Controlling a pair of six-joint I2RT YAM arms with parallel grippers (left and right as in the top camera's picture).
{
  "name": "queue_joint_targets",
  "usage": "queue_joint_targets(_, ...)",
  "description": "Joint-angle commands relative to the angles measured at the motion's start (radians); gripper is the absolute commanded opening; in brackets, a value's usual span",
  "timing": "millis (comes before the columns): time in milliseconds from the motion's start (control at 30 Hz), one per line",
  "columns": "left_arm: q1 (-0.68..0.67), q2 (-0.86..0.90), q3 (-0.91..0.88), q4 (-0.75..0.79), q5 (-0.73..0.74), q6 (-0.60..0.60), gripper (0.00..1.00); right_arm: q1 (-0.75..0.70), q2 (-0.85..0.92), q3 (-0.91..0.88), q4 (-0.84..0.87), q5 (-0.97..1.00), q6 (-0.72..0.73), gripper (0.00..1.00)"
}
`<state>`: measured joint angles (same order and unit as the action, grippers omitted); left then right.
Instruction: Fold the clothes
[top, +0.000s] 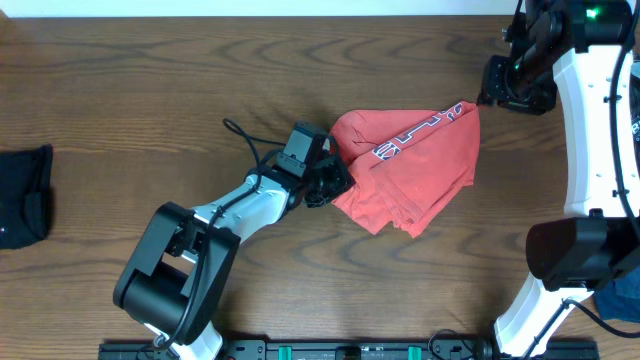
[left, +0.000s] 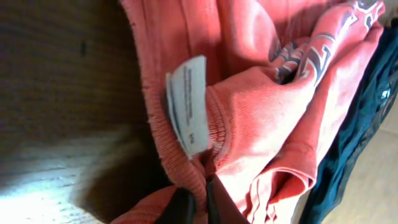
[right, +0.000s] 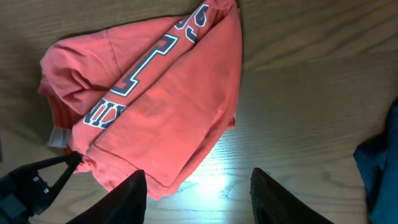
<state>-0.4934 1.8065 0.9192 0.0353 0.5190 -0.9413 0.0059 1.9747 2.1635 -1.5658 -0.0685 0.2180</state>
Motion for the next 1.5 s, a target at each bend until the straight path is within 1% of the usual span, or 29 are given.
queue_joint_targets(0, 0.026, 0.009, 0.017, 0.006, -0.015, 0.009, 0.06, 0.008, -0.002, 0.003, -0.002, -0.004, -0.014, 0.51)
queue_joint_targets(133, 0.060, -0.032, 0.029, 0.003, -0.007, 0.075, 0.06, 0.008, -0.002, 0.003, -0.001, -0.004, -0.018, 0.50)
queue_joint_targets(267, 0.102, -0.153, 0.040, -0.029, -0.028, 0.162, 0.06, 0.008, -0.002, 0.003, 0.003, -0.003, -0.019, 0.49)
queue_joint_targets(400, 0.148, -0.318, 0.085, -0.169, -0.077, 0.257, 0.06, 0.011, -0.002, 0.003, 0.007, -0.004, -0.018, 0.49)
queue_joint_targets(533, 0.149, -0.475, 0.156, -0.298, -0.087, 0.350, 0.06, 0.014, -0.002, 0.003, 0.014, -0.004, -0.018, 0.48)
queue_joint_targets(667, 0.131, -0.571, 0.196, -0.353, -0.087, 0.399, 0.07, 0.018, -0.002, 0.003, 0.024, -0.015, -0.017, 0.47)
queue_joint_targets(767, 0.127, -0.602, 0.196, -0.361, -0.086, 0.399, 0.10, 0.022, -0.002, 0.003, 0.028, -0.021, -0.017, 0.45)
queue_joint_targets(833, 0.127, -0.599, 0.196, -0.371, -0.086, 0.398, 0.15, 0.026, -0.002, 0.003, 0.029, -0.034, -0.017, 0.45)
queue_joint_targets(900, 0.127, -0.593, 0.196, -0.380, -0.087, 0.389, 0.30, 0.029, -0.002, 0.003, 0.030, -0.041, -0.017, 0.45)
queue_joint_targets(933, 0.127, -0.589, 0.196, -0.386, -0.086, 0.383, 0.27, 0.030, -0.002, 0.003, 0.030, -0.041, -0.017, 0.45)
queue_joint_targets(967, 0.127, -0.584, 0.196, -0.389, -0.086, 0.383, 0.06, 0.031, -0.002, 0.003, 0.029, -0.041, -0.018, 0.44)
queue_joint_targets(1100, 0.127, -0.576, 0.196, -0.388, -0.095, 0.387, 0.06, 0.038, -0.002, 0.003, 0.026, -0.041, -0.018, 0.36)
queue_joint_targets(1133, 0.127, -0.576, 0.196, -0.383, -0.103, 0.392, 0.06, 0.039, -0.002, 0.003, 0.027, -0.041, -0.018, 0.36)
queue_joint_targets(1200, 0.127, -0.577, 0.196, -0.378, -0.113, 0.402, 0.06, 0.040, -0.002, 0.003, 0.031, -0.041, -0.017, 0.36)
queue_joint_targets(1267, 0.127, -0.576, 0.196, -0.394, -0.113, 0.438, 0.06, 0.041, -0.002, 0.003, 0.030, -0.041, -0.017, 0.41)
queue_joint_targets(1300, 0.127, -0.569, 0.196, -0.424, -0.117, 0.457, 0.14, 0.041, -0.002, 0.003, 0.028, -0.042, -0.017, 0.43)
queue_joint_targets(1333, 0.127, -0.558, 0.196, -0.455, -0.128, 0.459, 0.17, 0.041, -0.002, 0.003, 0.026, -0.041, -0.018, 0.43)
queue_joint_targets(1400, 0.127, -0.518, 0.196, -0.540, -0.158, 0.459, 0.34, 0.041, -0.002, 0.003, 0.026, -0.041, -0.017, 0.45)
queue_joint_targets(1467, 0.127, -0.453, 0.196, -0.610, -0.161, 0.474, 0.43, 0.041, -0.002, 0.003, 0.029, -0.041, -0.018, 0.49)
